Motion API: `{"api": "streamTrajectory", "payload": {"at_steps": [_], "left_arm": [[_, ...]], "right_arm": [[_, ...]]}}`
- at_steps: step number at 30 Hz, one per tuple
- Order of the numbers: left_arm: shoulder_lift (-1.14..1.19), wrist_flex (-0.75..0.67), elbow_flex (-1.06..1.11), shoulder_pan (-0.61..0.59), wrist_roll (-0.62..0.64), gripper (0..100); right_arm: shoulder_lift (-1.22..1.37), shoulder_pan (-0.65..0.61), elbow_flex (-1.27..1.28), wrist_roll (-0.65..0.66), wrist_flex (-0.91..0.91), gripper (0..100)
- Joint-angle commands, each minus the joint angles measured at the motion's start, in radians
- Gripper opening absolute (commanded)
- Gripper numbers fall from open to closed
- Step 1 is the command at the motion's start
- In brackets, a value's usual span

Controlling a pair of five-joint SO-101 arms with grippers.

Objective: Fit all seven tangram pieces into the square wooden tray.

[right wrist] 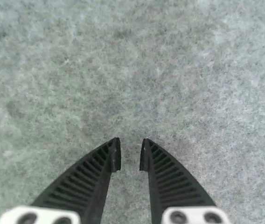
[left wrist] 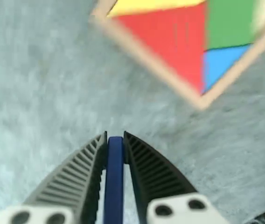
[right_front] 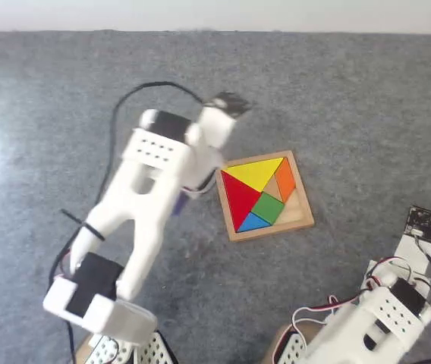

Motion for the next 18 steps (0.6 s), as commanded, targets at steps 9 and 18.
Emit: {"api": "streamTrajectory", "payload": {"at_steps": [9, 18], "left_arm": [[-0.005, -0.305, -0.048, 0.325, 0.041, 1], [-0.005, -0.647, 0.137, 0.385, 0.155, 1]], "right_arm": [[-0.022, -0.007, -0.003, 0.011, -0.019, 9.1], [-0.022, -0.007, -0.003, 0.008, -0.019, 9.1]]}}
